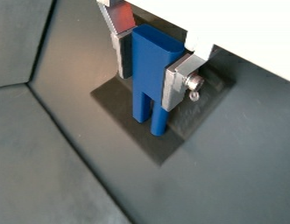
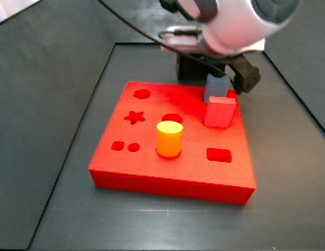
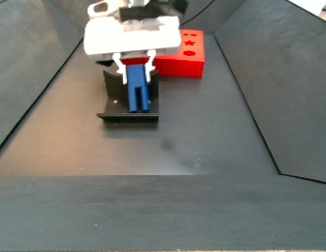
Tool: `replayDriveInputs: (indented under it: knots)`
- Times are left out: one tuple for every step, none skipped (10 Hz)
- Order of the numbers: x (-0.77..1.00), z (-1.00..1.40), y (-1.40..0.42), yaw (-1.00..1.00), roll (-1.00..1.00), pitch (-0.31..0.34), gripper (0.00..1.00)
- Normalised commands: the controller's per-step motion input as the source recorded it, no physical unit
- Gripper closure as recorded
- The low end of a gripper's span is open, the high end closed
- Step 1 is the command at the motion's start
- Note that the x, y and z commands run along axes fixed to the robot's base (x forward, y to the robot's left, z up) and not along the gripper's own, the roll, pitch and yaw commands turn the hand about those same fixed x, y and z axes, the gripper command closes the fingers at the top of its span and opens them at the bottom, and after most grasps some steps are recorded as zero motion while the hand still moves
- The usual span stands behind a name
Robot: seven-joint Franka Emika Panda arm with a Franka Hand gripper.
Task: Pick up the square-circle object. Move up. Rotate the square-circle object. Place the square-circle object on the fixture. Regrasp the square-circle object. Move to above the board. Insert the square-circle object.
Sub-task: Rotate the square-circle object.
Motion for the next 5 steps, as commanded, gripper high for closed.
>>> replayDriveInputs:
  knots:
    - [-0.79, 1.0, 0.1, 0.02, -0.07, -0.051, 1.0]
    - [-0.79, 1.0, 0.09, 0.02, -0.07, -0.061, 1.0]
    - [-0.79, 1.0, 0.09, 0.02, -0.08, -0.065, 1.0]
    - [-0.79, 1.0, 0.08, 0.01, -0.08, -0.068, 1.0]
    - [-0.79, 1.0, 0.08, 0.0, -0.08, -0.066, 1.0]
